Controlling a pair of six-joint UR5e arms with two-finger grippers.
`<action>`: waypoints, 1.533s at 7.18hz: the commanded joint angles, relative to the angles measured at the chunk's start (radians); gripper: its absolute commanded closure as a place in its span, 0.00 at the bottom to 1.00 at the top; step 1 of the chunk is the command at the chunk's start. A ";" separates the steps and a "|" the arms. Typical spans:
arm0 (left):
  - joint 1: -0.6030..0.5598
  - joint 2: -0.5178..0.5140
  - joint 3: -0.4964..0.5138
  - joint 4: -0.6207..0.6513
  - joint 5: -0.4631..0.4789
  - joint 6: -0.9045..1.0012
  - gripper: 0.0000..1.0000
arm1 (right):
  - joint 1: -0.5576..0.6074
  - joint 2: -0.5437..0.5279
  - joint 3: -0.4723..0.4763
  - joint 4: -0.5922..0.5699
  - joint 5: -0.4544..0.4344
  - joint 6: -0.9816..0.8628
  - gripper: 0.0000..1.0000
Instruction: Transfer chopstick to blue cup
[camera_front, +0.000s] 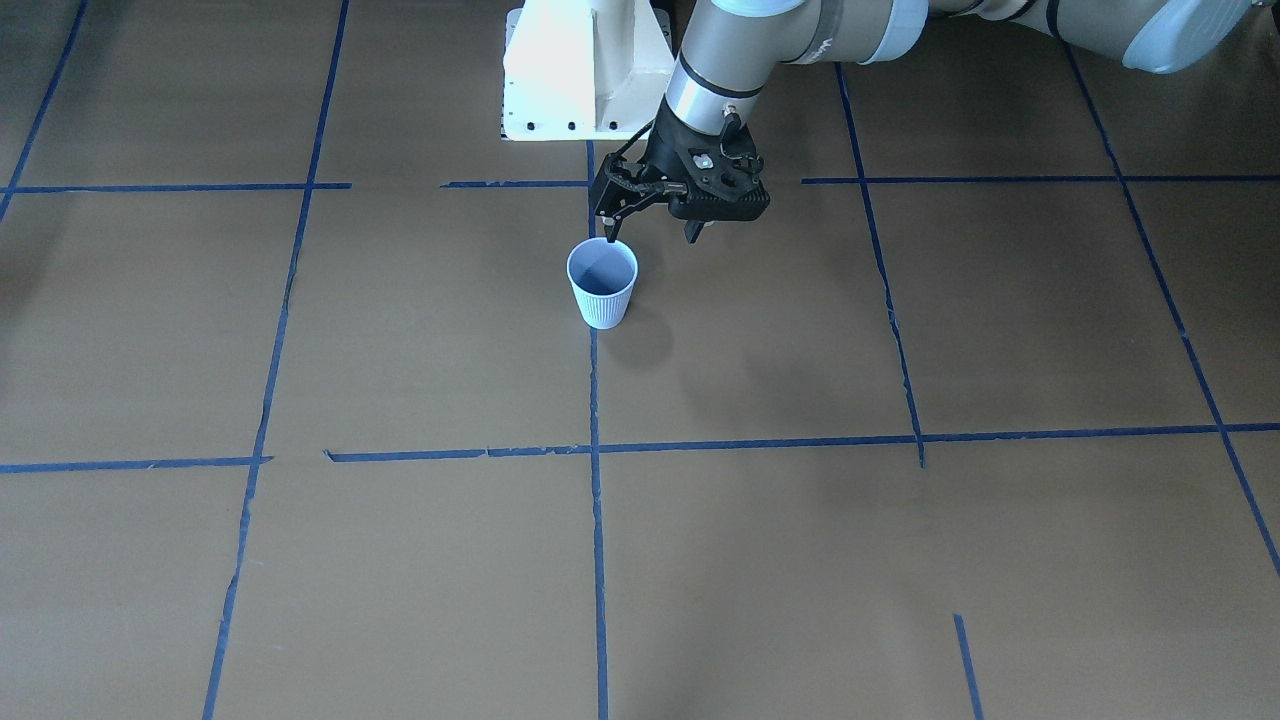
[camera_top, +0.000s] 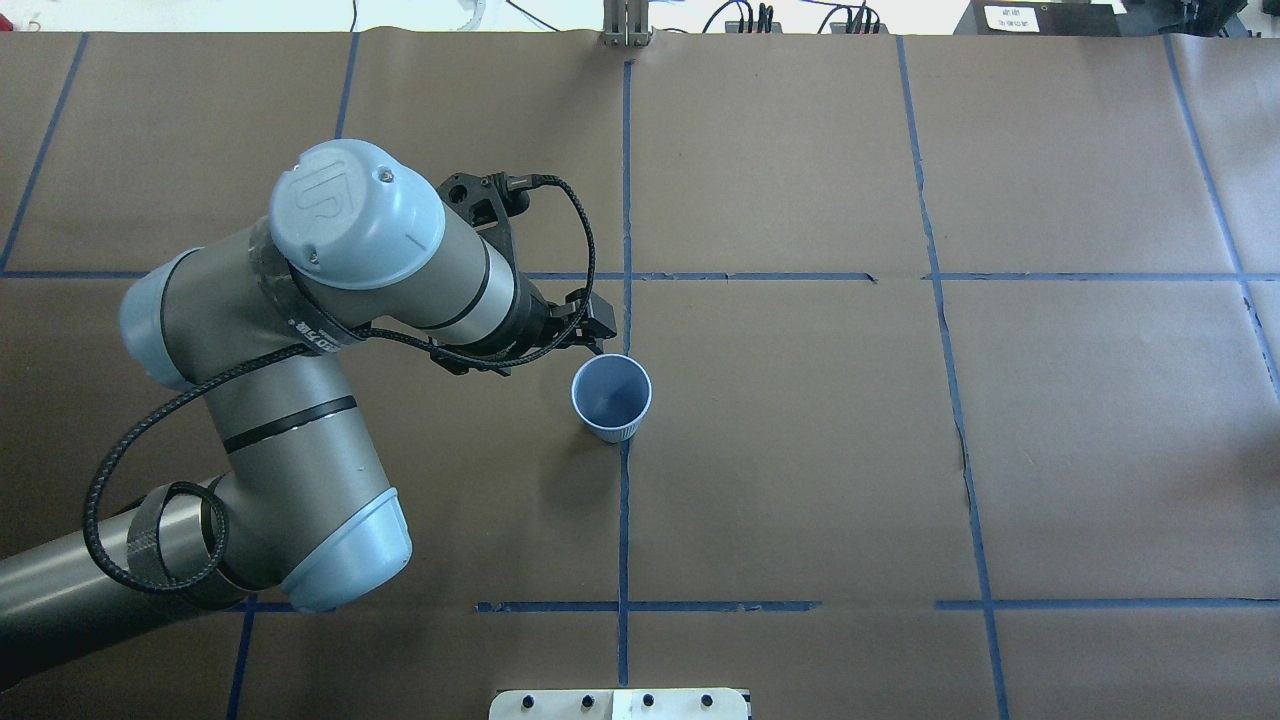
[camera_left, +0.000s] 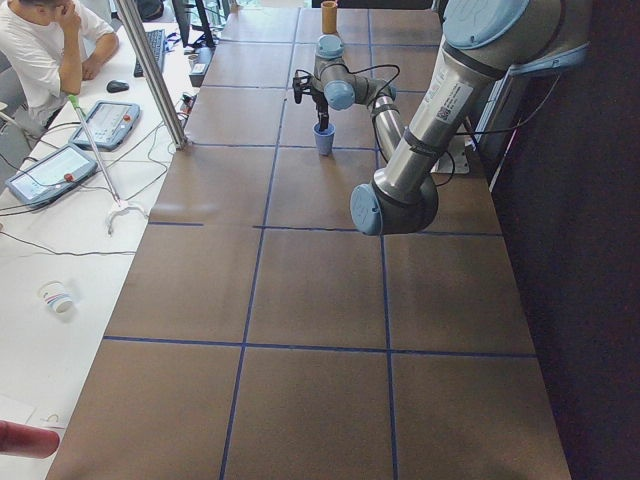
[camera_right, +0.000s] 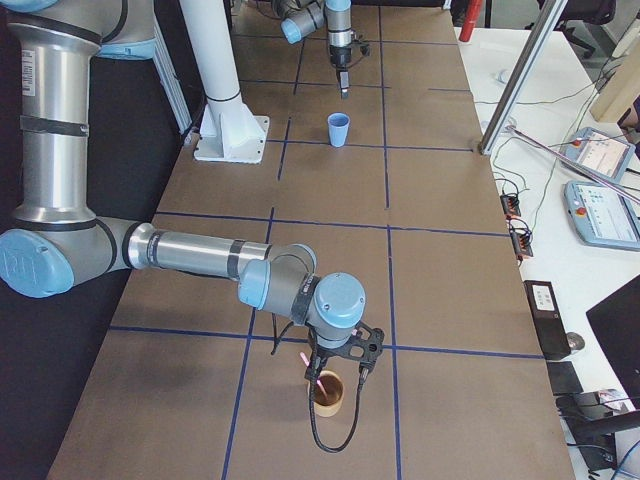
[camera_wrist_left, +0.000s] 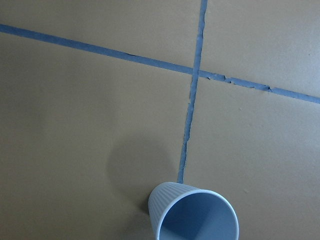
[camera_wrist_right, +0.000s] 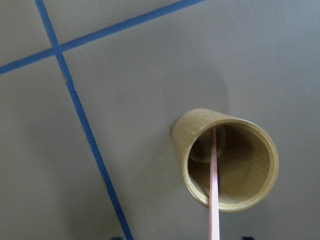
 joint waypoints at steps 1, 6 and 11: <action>0.000 0.014 -0.010 -0.001 0.000 0.000 0.00 | 0.000 -0.041 0.002 0.003 0.007 -0.005 0.19; 0.000 0.017 -0.018 -0.001 0.000 -0.017 0.00 | 0.000 -0.037 0.016 0.003 0.010 -0.003 1.00; 0.000 0.029 -0.031 -0.001 0.020 -0.017 0.00 | 0.145 -0.054 0.205 -0.186 -0.010 -0.053 1.00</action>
